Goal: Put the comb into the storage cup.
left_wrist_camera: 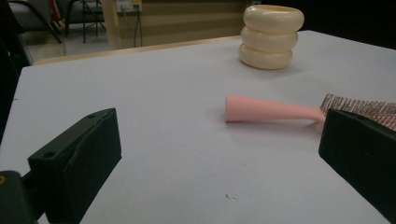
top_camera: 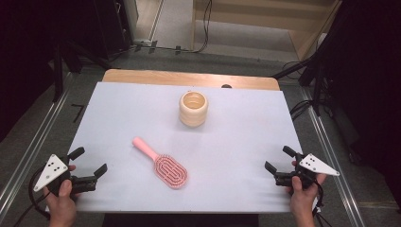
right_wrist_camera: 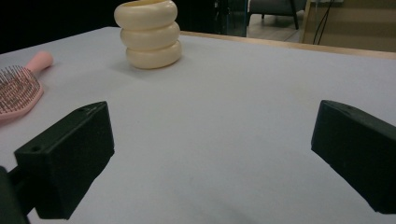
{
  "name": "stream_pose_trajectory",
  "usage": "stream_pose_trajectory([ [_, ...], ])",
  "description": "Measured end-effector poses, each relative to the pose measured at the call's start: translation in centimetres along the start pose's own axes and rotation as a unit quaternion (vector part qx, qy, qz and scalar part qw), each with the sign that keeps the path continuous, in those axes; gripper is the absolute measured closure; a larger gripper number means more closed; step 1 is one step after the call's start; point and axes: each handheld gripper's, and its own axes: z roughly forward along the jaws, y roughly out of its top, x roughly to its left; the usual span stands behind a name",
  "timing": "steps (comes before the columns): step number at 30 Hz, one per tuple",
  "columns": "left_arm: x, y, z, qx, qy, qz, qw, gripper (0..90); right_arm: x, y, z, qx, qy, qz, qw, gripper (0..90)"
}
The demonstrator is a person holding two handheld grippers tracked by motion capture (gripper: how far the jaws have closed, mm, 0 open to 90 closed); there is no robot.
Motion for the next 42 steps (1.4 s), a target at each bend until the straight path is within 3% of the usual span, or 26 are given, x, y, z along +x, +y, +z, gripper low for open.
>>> stream_pose_trajectory([
  [8,-1.2,0.9,0.3,0.007,-0.033,-0.012,0.9994,0.0,0.1,0.0,0.0,0.001,0.003,0.0,1.0,0.0],
  [10,-1.6,1.3,0.4,-0.002,-0.057,-0.013,0.9983,1.0,0.1,0.0,0.0,0.002,0.002,-0.003,1.0,0.0],
  [11,-2.3,1.8,0.5,-0.006,-0.061,-0.016,0.998,12.3,0.1,0.0,0.1,0.002,0.003,-0.005,1.0,0.0],
  [14,-3.0,2.3,0.9,-0.001,-0.063,-0.012,0.998,20.7,0.1,0.0,0.1,0.003,0.004,-0.007,1.0,0.0],
  [19,-4.6,3.0,1.9,0.016,-0.089,-0.001,0.9959,49.3,0.2,0.0,0.1,0.006,0.005,-0.008,0.9999,0.0],
  [20,-4.8,3.2,2.1,0.024,-0.092,-0.001,0.9955,49.3,0.2,0.0,0.1,0.006,0.005,-0.008,0.9999,0.0],
  [22,-4.9,3.6,2.5,0.033,-0.098,-0.001,0.9946,59.2,0.2,0.0,0.1,0.007,0.003,-0.007,1.0,0.0],
  [24,-5.0,4.0,3.0,0.042,-0.107,0.0,0.9933,73.1,0.2,0.0,0.1,0.006,0.006,-0.006,0.9999,0.0],
  [28,-5.1,4.6,4.2,0.067,-0.126,0.012,0.9897,82.5,0.1,0.0,0.1,0.007,0.006,-0.005,0.9999,0.0],
  [29,-5.0,5.0,4.9,0.081,-0.129,0.014,0.9882,89.6,0.2,0.0,0.1,0.007,0.006,-0.005,0.9999,0.0],
  [33,-4.6,5.5,6.0,0.099,-0.131,0.02,0.9862,90.0,0.2,0.0,0.2,0.008,0.006,-0.006,0.9999,0.0],
  [36,-3.9,5.9,7.2,0.106,-0.128,0.009,0.986,90.0,0.2,0.0,0.1,0.008,0.006,-0.006,0.9999,0.0],
  [42,-2.9,6.7,9.5,0.122,-0.128,0.013,0.9841,90.0,0.3,0.0,0.1,0.01,0.006,-0.009,0.9999,0.0],
])
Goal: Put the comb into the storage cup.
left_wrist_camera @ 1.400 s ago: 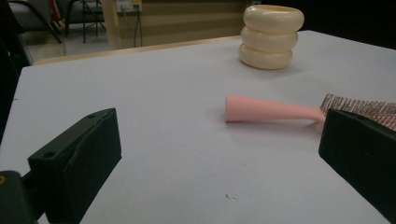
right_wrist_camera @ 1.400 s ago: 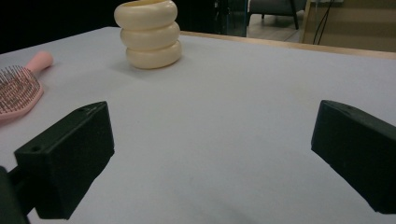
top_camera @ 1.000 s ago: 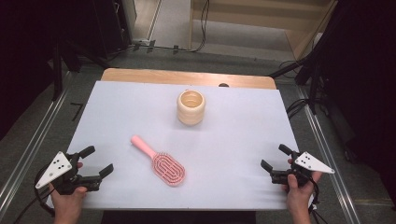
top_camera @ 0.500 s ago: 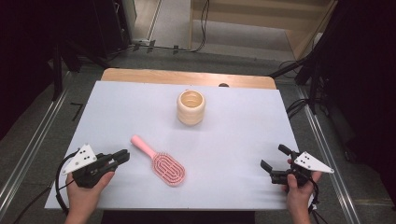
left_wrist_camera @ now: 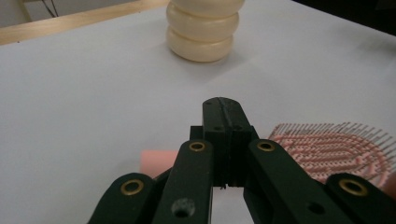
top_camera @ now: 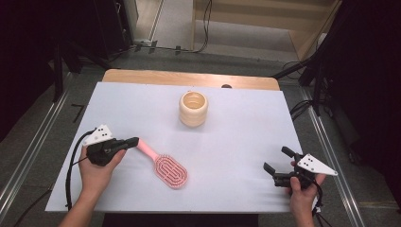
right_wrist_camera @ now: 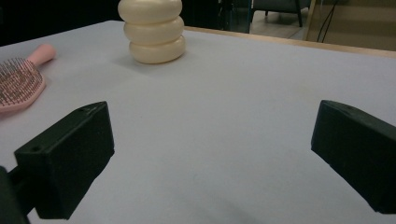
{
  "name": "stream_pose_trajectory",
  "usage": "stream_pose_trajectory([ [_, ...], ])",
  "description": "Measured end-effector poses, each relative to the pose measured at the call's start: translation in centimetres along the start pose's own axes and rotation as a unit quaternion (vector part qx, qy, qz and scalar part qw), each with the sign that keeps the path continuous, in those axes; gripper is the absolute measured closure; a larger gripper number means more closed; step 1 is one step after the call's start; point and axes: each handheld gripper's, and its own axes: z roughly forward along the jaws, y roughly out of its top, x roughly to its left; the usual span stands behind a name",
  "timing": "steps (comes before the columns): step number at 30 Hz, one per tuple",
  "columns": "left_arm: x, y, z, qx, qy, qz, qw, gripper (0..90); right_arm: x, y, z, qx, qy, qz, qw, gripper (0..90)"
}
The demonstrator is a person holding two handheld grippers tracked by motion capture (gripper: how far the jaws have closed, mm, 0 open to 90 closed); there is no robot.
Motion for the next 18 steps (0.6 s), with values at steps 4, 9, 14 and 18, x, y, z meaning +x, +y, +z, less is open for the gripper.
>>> stream_pose_trajectory([
  [4,0.7,0.5,1.2,0.014,0.002,-0.002,0.9999,90.0,0.0,0.0,0.1,0.001,0.001,-0.005,1.0,0.0],
  [9,1.5,0.8,2.7,0.033,-0.001,-0.009,0.9994,90.0,0.0,0.0,0.1,0.0,0.001,-0.005,1.0,0.0],
  [14,2.4,1.3,4.2,0.055,0.007,-0.01,0.9984,90.0,0.0,0.0,0.1,0.001,0.003,-0.006,1.0,0.0],
  [18,3.2,1.7,5.2,0.079,0.016,-0.01,0.9967,90.0,0.0,0.0,0.1,0.001,0.003,-0.006,1.0,0.0],
])
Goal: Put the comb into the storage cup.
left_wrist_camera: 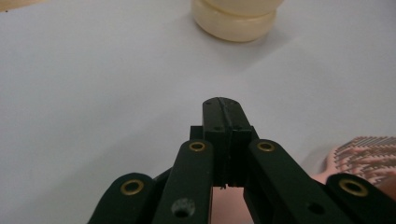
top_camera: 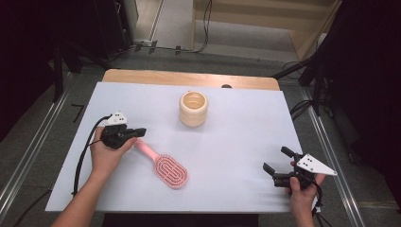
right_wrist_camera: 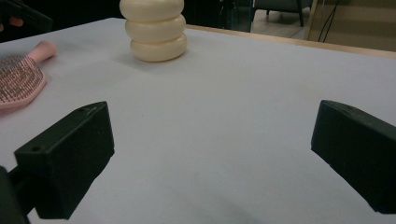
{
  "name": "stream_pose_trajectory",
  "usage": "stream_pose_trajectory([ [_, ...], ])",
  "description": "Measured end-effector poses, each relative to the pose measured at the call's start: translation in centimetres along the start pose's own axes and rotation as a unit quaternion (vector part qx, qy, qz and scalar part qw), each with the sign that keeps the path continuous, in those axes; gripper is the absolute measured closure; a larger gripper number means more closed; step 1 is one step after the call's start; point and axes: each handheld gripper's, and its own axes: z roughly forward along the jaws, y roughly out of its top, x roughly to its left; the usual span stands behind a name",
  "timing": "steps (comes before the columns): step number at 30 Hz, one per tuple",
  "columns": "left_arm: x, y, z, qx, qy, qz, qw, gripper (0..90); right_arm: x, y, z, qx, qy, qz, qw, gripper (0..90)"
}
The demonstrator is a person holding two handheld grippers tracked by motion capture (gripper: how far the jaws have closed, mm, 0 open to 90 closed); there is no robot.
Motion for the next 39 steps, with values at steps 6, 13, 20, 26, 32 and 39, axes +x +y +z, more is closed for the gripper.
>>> stream_pose_trajectory([
  [6,0.8,0.2,1.4,0.029,-0.003,-0.005,0.9996,90.0,0.0,0.0,0.0,-0.001,0.001,0.002,1.0,0.0],
  [13,1.0,-0.2,2.3,0.069,0.002,0.002,0.9976,90.0,0.0,0.0,0.0,-0.001,0.001,0.002,1.0,0.0],
  [20,0.9,-0.5,2.4,0.091,0.006,0.009,0.9958,90.0,-0.1,0.0,-0.1,-0.001,0.001,0.003,1.0,0.0],
  [26,0.7,-0.7,1.9,0.102,0.006,0.019,0.9946,90.0,0.0,0.0,-0.1,-0.001,0.001,0.004,1.0,0.0],
  [32,0.3,-1.6,0.8,0.106,0.004,0.024,0.9941,90.0,0.0,0.0,-0.1,-0.001,0.002,0.005,1.0,0.0],
  [39,-0.1,-3.0,-0.7,0.1,-0.006,0.02,0.9948,90.0,0.0,0.0,0.0,-0.001,0.001,0.001,1.0,0.0],
])
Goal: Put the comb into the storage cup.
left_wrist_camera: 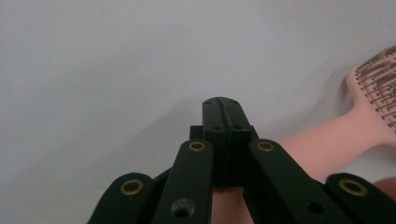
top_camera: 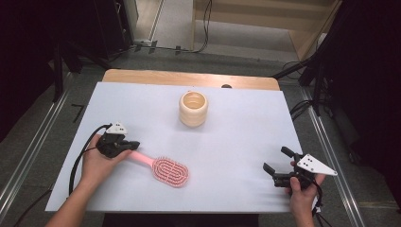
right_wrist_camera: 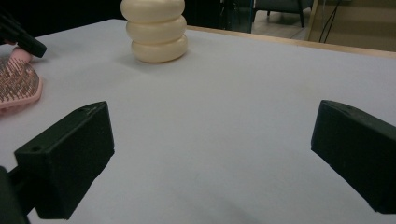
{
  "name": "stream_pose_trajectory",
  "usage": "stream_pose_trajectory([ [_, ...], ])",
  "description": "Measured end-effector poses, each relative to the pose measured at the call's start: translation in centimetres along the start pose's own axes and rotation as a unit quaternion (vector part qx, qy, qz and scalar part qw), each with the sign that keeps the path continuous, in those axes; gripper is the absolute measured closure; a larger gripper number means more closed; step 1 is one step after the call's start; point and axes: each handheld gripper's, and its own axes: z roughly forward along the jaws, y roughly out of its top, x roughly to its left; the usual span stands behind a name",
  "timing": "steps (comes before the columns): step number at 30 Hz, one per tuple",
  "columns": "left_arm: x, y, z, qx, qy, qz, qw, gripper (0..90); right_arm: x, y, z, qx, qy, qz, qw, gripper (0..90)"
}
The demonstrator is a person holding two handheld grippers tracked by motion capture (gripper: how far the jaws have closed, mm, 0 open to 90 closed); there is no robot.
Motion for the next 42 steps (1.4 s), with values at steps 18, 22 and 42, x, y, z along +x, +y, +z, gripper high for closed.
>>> stream_pose_trajectory([
  [18,-2.3,-3.2,-2.4,0.004,-0.026,0.015,0.9995,90.0,0.0,0.0,0.0,0.001,-0.002,0.0,1.0,0.0],
  [22,-2.9,-3.9,-2.6,0.001,-0.032,0.02,0.9993,90.0,0.0,0.0,0.0,0.001,-0.003,0.0,1.0,0.0],
  [42,-4.1,-2.6,-4.7,-0.005,-0.051,0.069,0.9963,68.3,0.0,0.0,0.0,0.001,-0.004,0.005,1.0,0.0],
])
